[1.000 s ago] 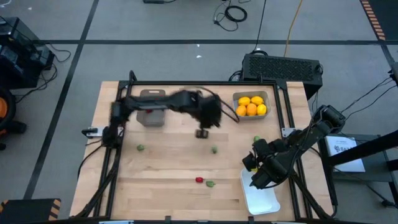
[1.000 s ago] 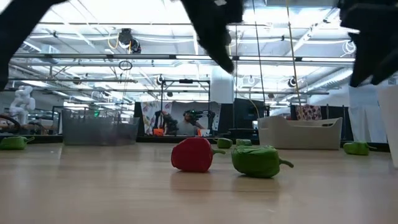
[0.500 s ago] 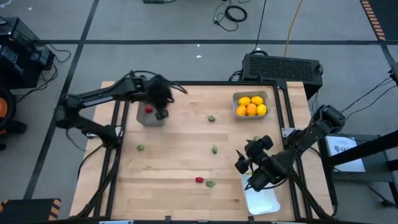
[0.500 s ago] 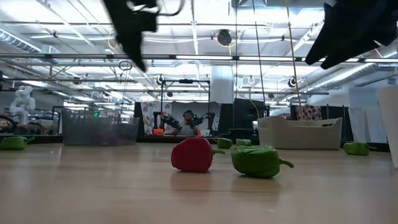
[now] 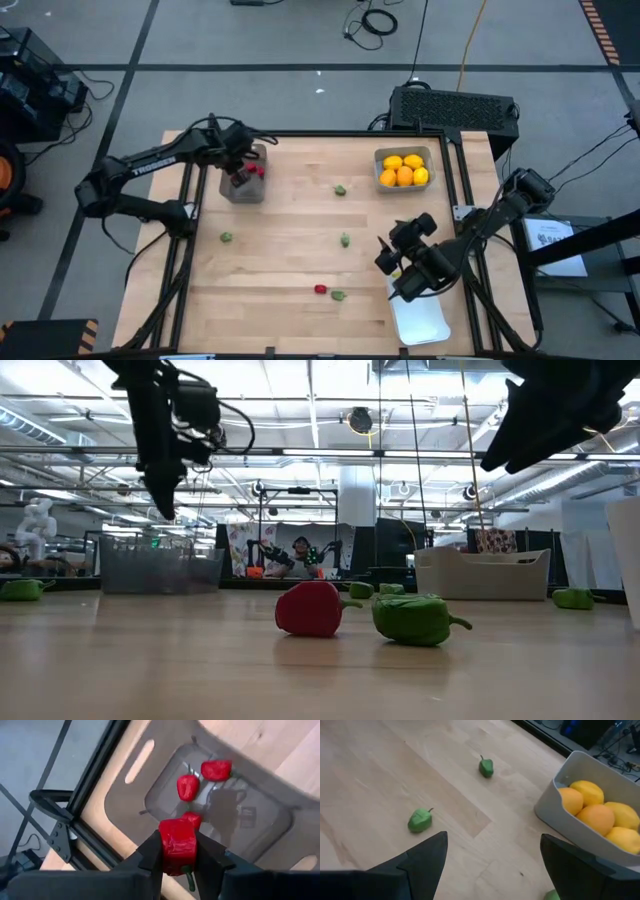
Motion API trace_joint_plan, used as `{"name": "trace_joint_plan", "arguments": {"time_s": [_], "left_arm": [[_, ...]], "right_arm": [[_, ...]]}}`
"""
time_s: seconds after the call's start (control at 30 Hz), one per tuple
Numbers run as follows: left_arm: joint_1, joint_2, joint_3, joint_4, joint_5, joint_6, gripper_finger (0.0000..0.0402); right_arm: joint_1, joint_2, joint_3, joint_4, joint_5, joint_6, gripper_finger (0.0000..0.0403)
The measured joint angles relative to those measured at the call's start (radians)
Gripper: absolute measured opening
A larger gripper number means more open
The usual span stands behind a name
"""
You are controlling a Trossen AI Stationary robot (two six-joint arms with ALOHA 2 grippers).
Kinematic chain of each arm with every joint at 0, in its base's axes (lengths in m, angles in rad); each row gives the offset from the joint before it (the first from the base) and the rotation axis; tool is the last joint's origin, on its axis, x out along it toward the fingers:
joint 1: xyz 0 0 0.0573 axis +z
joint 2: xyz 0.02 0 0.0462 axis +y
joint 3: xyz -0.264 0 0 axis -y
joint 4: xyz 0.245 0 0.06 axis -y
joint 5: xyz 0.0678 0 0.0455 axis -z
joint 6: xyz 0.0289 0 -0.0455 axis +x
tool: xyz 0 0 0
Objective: Sort produce into baskets
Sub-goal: Put the top red chili pepper into the black bin, then put the red chili pepper into the black bin
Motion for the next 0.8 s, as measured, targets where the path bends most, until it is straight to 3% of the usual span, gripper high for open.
{"name": "trace_joint_plan", "arguments": {"time_s": [0.43, 0.57, 0.67, 0.8], "left_arm": [[0.008, 0.001, -0.025, 0.016, 0.016, 0.030, 0.0194], [0.008, 0.001, -0.025, 0.016, 0.029, 0.034, 0.0209], [-0.002, 0.001, -0.025, 0.016, 0.114, 0.034, 0.0211], [-0.053, 0.001, -0.025, 0.028, 0.332, 0.057, 0.0210]], "right_arm": [[-0.023, 0.000, 0.000, 0.003, -0.001, -0.026, 0.0309], [-0.023, 0.000, 0.000, 0.003, -0.001, -0.026, 0.0309], [-0.023, 0.000, 0.000, 0.003, -0.001, -0.026, 0.0309], [-0.023, 0.000, 0.000, 0.003, -0.001, -0.026, 0.0309]]}}
